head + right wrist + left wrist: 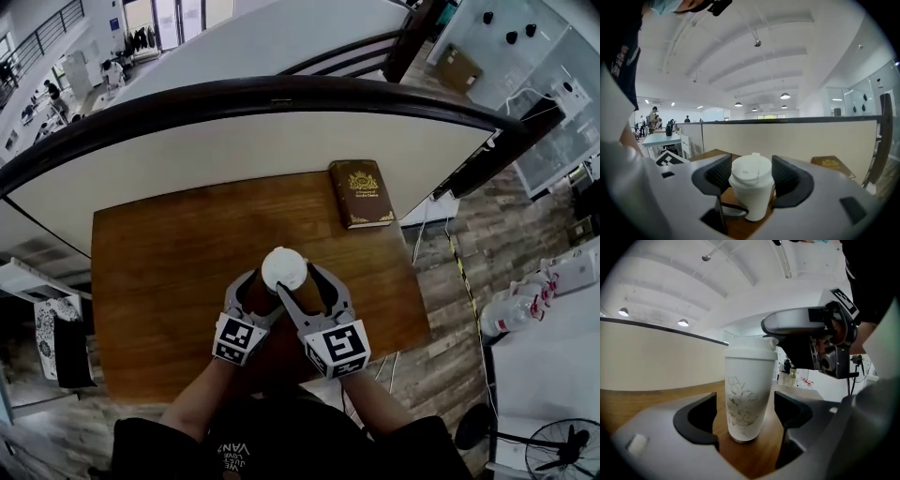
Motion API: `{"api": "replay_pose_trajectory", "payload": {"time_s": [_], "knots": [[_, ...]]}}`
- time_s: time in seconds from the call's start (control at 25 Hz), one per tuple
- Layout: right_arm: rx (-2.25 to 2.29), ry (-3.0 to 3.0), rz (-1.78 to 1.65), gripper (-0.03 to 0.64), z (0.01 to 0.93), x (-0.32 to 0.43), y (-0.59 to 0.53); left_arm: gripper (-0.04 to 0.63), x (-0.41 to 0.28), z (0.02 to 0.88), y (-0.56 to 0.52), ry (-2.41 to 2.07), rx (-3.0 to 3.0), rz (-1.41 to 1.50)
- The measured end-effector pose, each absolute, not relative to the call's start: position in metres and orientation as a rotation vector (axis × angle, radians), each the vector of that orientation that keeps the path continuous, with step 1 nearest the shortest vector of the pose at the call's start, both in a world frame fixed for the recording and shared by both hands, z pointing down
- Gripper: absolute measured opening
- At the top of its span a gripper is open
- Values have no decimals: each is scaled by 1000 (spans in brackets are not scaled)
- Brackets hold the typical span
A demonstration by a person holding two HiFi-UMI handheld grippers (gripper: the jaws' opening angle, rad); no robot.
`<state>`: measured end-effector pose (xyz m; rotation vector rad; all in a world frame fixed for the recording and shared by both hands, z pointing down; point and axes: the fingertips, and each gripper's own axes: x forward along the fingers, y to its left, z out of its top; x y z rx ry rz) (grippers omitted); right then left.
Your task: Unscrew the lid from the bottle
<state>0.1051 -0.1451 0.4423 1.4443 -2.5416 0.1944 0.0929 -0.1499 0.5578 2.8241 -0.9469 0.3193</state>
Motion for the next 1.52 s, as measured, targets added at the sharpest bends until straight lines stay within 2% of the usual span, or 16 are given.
{"api": "replay_pose_trajectory", "payload": {"time_s": [0.88, 1.52], "knots": [[1157, -2664, 206, 252, 454, 109, -147, 371, 123, 566, -165, -783, 2928, 310], [128, -2891, 96, 252, 451, 110, -154, 371, 120, 565, -164, -725, 2944, 271]]}}
